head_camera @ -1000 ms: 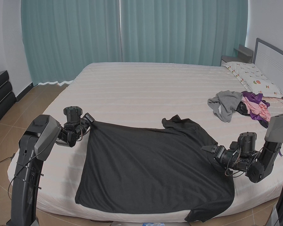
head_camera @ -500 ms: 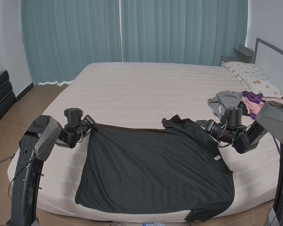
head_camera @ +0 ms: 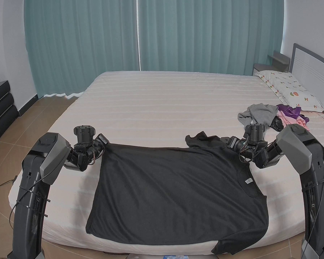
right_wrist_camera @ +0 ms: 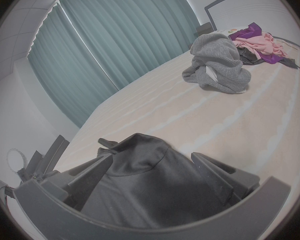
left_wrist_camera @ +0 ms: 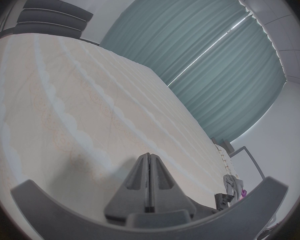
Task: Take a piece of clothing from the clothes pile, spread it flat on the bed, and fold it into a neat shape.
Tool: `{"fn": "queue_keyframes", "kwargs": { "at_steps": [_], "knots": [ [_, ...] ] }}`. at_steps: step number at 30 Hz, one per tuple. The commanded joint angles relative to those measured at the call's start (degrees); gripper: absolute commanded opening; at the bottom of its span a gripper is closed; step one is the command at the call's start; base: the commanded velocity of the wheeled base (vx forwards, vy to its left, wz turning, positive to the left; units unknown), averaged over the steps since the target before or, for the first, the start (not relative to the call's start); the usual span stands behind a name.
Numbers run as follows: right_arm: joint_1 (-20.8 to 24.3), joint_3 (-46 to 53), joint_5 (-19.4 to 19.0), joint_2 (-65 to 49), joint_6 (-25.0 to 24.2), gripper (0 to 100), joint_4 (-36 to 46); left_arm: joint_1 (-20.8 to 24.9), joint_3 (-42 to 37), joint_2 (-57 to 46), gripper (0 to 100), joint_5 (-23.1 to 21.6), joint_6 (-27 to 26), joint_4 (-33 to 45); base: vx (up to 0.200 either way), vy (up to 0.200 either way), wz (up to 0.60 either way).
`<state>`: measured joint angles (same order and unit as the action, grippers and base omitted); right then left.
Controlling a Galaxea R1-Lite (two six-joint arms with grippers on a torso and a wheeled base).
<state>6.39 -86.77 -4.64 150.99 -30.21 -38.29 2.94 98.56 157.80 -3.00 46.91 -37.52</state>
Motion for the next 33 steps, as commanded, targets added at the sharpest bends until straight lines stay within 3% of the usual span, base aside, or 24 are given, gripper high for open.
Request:
{"fn": "queue_keyframes", "kwargs": {
  "at_steps": [1,6,7,16,33],
  "knots": [
    [-0.1,-5.5,0.4,5.7,0.7,100,0.3,0.1,-0.3,-0.4,0,0.0,0.0,0.0,0.0,0.0,0.0],
    [-0.1,-7.2,0.4,6.9,0.7,100,0.4,0.1,-0.3,-0.4,0,0.0,0.0,0.0,0.0,0.0,0.0],
    [-0.1,-7.4,0.4,7.0,0.8,0,0.5,0.1,-0.3,-0.4,0,0.0,0.0,0.0,0.0,0.0,0.0],
    [-1.5,-8.9,0.6,8.7,1.5,0,-1.0,0.1,-0.3,-0.3,0,0.0,-0.2,0.0,0.0,0.0,0.0],
    [-3.9,-15.0,6.9,9.1,1.3,0,-3.4,0.0,1.5,0.3,0,0.5,-0.2,-1.0,0.0,0.0,0.0]
  ]
}}
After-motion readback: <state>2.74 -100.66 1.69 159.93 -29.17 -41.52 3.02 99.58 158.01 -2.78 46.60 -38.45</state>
